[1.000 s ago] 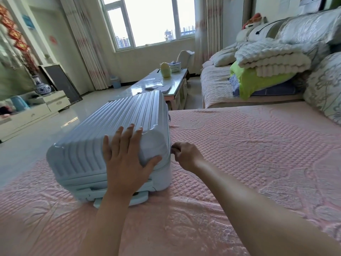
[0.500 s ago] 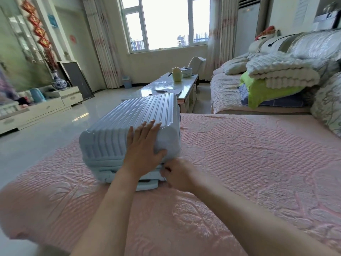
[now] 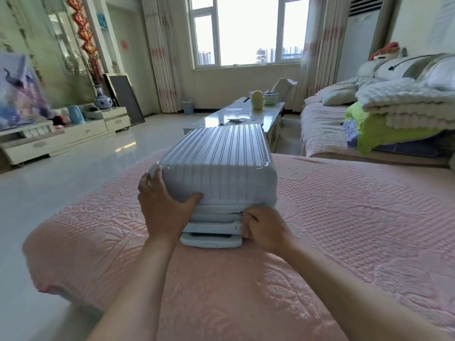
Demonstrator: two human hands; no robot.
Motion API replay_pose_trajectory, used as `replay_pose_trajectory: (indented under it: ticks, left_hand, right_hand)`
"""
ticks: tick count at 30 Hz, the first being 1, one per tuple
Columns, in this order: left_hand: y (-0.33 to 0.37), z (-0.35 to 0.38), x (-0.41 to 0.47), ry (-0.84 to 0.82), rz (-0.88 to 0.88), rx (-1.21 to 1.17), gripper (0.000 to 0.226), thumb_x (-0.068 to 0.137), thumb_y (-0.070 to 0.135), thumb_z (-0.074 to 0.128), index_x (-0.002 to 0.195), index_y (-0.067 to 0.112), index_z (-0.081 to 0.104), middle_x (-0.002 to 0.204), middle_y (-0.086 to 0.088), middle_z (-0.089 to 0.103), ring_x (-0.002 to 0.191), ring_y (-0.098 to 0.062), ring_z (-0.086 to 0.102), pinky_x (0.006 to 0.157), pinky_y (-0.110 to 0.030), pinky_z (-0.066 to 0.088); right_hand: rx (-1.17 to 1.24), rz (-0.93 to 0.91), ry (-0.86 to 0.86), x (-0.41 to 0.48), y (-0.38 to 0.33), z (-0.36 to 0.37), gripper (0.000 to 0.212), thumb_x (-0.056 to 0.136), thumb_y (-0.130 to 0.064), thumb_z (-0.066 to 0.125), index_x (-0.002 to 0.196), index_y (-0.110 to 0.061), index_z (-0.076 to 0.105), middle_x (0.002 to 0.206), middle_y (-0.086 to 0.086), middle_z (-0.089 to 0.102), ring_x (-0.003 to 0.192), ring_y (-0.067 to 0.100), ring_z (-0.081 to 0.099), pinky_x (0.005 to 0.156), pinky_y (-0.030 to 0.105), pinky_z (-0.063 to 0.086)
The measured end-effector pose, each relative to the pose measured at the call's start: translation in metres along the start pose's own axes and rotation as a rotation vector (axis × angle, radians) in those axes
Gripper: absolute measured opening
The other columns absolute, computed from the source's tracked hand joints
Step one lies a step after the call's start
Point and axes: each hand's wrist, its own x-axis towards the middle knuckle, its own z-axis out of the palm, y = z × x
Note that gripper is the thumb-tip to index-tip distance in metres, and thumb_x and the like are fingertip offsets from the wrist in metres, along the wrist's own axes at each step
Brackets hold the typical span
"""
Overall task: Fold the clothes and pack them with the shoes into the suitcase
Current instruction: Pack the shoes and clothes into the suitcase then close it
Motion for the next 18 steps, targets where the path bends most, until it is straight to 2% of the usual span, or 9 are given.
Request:
replay_pose_trajectory:
  ticks: [3, 6, 10, 13, 15, 18]
  left_hand:
    - [0.019, 0.002, -0.012, 0.040, 0.003, -0.019, 0.098, 0.058, 0.058, 0.085, 0.137, 0.023, 0.040, 0.134, -0.012, 0.037, 0.120, -0.031, 0.037, 0.100, -0.045, 0.041]
    - [0.037, 0.014, -0.031, 0.012, 0.097, -0.064, 0.090, 0.061, 0.050, 0.086, 0.137, 0.022, 0.046, 0.127, -0.009, 0.035, 0.116, -0.028, 0.036, 0.095, -0.046, 0.046]
    - [0.050, 0.020, -0.042, -0.025, 0.188, -0.132, 0.087, 0.066, 0.038, 0.088, 0.141, 0.020, 0.047, 0.123, -0.007, 0.035, 0.114, -0.024, 0.037, 0.094, -0.041, 0.046]
    - [0.051, 0.023, -0.033, -0.130, -0.037, -0.325, 0.091, 0.079, 0.029, 0.082, 0.152, 0.019, 0.028, 0.136, -0.007, 0.029, 0.127, -0.022, 0.030, 0.106, -0.038, 0.036]
    - [0.053, 0.030, -0.031, -0.233, -0.179, -0.444, 0.093, 0.087, 0.031, 0.074, 0.157, 0.024, 0.014, 0.152, -0.001, 0.021, 0.142, -0.021, 0.024, 0.118, -0.044, 0.027]
    - [0.057, 0.032, -0.034, -0.236, -0.197, -0.407, 0.090, 0.089, 0.038, 0.069, 0.157, 0.031, 0.010, 0.158, 0.000, 0.023, 0.145, -0.022, 0.025, 0.118, -0.051, 0.029]
  right_hand:
    - [0.005, 0.094, 0.073, 0.000, 0.019, -0.022, 0.031, 0.090, -0.024, 0.046, 0.066, -0.014, 0.063, 0.070, -0.001, 0.069, 0.075, 0.018, 0.064, 0.077, 0.043, 0.055]
    - [-0.084, 0.186, 0.152, 0.000, 0.043, -0.045, 0.035, 0.093, -0.026, 0.046, 0.061, -0.021, 0.059, 0.074, -0.001, 0.067, 0.078, 0.023, 0.062, 0.077, 0.043, 0.051]
    - [-0.136, 0.267, 0.226, -0.004, 0.058, -0.061, 0.031, 0.094, -0.023, 0.044, 0.065, -0.020, 0.052, 0.075, 0.004, 0.062, 0.076, 0.028, 0.059, 0.061, 0.037, 0.040]
    - [-0.173, 0.230, 0.227, -0.006, 0.053, -0.057, 0.031, 0.096, -0.021, 0.045, 0.066, -0.016, 0.052, 0.074, 0.004, 0.059, 0.076, 0.028, 0.057, 0.059, 0.036, 0.035]
    - [-0.194, 0.188, 0.244, -0.008, 0.045, -0.049, 0.031, 0.096, -0.021, 0.047, 0.066, -0.014, 0.052, 0.073, 0.005, 0.060, 0.073, 0.026, 0.054, 0.056, 0.035, 0.032]
    - [-0.148, 0.073, 0.185, -0.008, 0.029, -0.028, 0.031, 0.096, -0.021, 0.049, 0.070, -0.006, 0.059, 0.072, 0.006, 0.063, 0.071, 0.023, 0.058, 0.059, 0.036, 0.039]
